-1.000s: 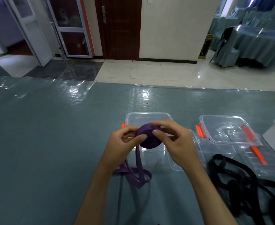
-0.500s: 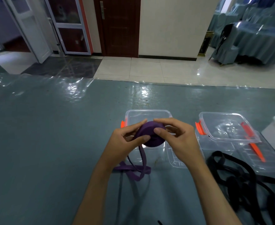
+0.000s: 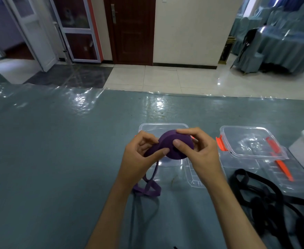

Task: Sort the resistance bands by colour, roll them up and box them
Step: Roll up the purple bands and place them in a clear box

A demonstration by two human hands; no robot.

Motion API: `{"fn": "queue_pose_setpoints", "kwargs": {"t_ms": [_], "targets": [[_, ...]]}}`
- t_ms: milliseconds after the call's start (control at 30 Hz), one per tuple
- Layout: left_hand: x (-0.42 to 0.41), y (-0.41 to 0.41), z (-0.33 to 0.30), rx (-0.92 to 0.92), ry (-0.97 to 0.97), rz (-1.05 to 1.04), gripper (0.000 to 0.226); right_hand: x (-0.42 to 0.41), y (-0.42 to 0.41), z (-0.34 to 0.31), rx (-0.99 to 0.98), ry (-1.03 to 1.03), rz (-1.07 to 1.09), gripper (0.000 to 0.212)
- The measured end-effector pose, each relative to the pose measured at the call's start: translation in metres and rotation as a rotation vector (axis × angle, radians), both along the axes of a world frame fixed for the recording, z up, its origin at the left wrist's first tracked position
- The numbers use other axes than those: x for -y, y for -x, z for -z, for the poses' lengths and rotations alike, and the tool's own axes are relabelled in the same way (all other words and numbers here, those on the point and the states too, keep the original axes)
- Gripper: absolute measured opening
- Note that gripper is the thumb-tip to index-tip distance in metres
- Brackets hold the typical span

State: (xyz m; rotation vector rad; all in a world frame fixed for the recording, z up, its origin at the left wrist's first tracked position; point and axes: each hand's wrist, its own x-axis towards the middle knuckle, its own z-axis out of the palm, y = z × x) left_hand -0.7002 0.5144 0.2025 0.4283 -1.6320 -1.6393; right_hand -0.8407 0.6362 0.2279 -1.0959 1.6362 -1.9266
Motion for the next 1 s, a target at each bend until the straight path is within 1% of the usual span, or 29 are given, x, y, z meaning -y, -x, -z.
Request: {"fn": "queue_pose_setpoints", "kwargs": {"t_ms": [100, 167, 200, 267, 300, 333, 400, 467, 533, 567, 633, 667, 733, 800, 900, 933, 1000], "targets": [[0.002, -0.002, -0.002, 0.000, 0.046, -0.034, 0.027, -0.003, 0.005, 0.004, 0.067, -0.086, -0.031, 0.030], [0.000, -0.002, -0.001, -0.019, 0.033, -0.052, 0.024, -0.006, 0.012, 0.003, 0.017, -0.170, -0.069, 0.031], [-0.001, -0.001, 0.000, -0.037, 0.015, -0.054, 0.022, -0.007, 0.015, 0.003, -0.012, -0.180, -0.079, 0.029], [-0.002, 0.002, 0.004, -0.074, -0.021, -0.034, 0.021, -0.007, 0.015, 0.001, -0.054, -0.131, -0.065, 0.025], [-0.001, 0.002, 0.006, -0.075, -0.030, -0.018, 0.024, -0.006, 0.014, -0.001, -0.070, -0.107, -0.044, 0.029], [0.001, 0.002, 0.008, -0.059, -0.024, 0.002, 0.028, -0.006, 0.013, -0.001, -0.079, -0.083, -0.031, 0.032], [0.007, -0.001, 0.011, -0.015, 0.010, 0.033, 0.037, -0.006, 0.012, 0.000, -0.074, -0.060, -0.029, 0.026], [0.009, -0.002, 0.011, -0.007, 0.056, 0.024, 0.038, -0.006, 0.012, 0.002, -0.042, -0.090, -0.056, 0.019], [0.006, 0.000, 0.010, -0.018, 0.087, -0.001, 0.033, -0.005, 0.013, 0.001, -0.035, -0.136, -0.072, 0.026], [0.002, 0.001, 0.009, -0.027, 0.055, -0.015, 0.031, -0.004, 0.012, 0.000, -0.043, -0.143, -0.081, 0.029], [-0.001, 0.003, 0.010, -0.039, -0.015, -0.022, 0.032, -0.003, 0.011, -0.003, -0.067, -0.108, -0.072, 0.026], [0.000, 0.003, 0.012, -0.034, -0.033, -0.007, 0.034, -0.002, 0.010, -0.003, -0.073, -0.086, -0.058, 0.030], [0.003, 0.002, 0.015, -0.003, -0.053, 0.050, 0.041, -0.002, 0.010, -0.001, -0.065, -0.070, -0.034, 0.036], [0.006, 0.003, 0.015, 0.030, -0.043, 0.070, 0.043, -0.003, 0.012, 0.003, -0.077, -0.101, -0.060, 0.032], [0.004, 0.006, 0.013, 0.026, 0.049, 0.022, 0.037, -0.006, 0.018, 0.003, 0.007, -0.153, -0.132, 0.024], [0.001, 0.008, 0.012, 0.018, 0.062, -0.014, 0.034, -0.007, 0.019, 0.000, 0.027, -0.162, -0.128, 0.024], [-0.006, 0.012, 0.009, -0.012, 0.040, -0.071, 0.030, -0.006, 0.021, -0.006, 0.002, -0.143, -0.078, 0.022]]}}
